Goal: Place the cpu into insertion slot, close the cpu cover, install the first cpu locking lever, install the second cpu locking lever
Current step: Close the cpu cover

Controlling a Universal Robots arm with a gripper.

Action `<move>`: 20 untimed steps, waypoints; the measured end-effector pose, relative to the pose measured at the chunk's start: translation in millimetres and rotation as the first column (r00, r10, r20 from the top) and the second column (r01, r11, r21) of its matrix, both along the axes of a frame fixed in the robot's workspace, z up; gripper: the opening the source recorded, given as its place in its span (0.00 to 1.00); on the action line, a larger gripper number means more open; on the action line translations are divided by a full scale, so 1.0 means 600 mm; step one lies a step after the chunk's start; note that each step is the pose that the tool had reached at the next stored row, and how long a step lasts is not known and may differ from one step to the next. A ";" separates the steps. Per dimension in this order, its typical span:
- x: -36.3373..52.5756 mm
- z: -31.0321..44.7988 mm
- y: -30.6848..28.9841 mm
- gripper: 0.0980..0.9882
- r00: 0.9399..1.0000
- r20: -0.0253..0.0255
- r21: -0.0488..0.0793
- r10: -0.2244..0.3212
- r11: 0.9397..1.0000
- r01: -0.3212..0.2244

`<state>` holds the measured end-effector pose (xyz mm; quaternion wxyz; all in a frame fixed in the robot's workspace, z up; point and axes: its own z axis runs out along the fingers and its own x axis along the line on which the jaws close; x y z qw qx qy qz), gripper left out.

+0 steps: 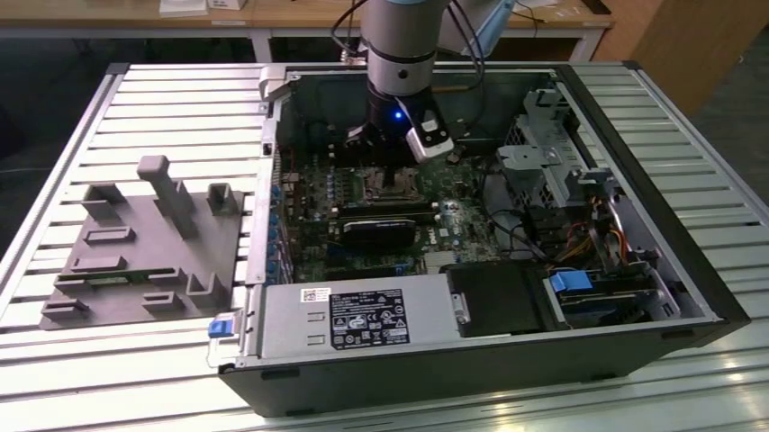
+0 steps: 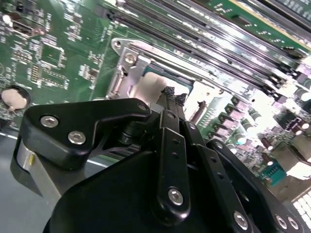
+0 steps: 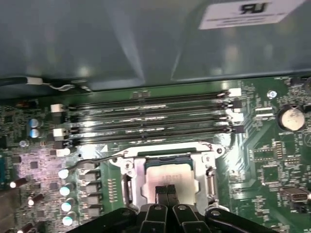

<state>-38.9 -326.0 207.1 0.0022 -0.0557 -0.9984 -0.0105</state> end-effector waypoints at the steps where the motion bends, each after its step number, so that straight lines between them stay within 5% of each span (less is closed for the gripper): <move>1: 0.001 0.000 0.0000 0.01 1.000 0.000 0.000 0.000 1.000 0.000; 14: 0.001 0.026 0.0002 0.01 1.000 0.004 0.000 0.001 1.000 -0.001; 20: -0.004 0.031 0.0002 0.01 1.000 0.022 0.001 0.002 1.000 -0.002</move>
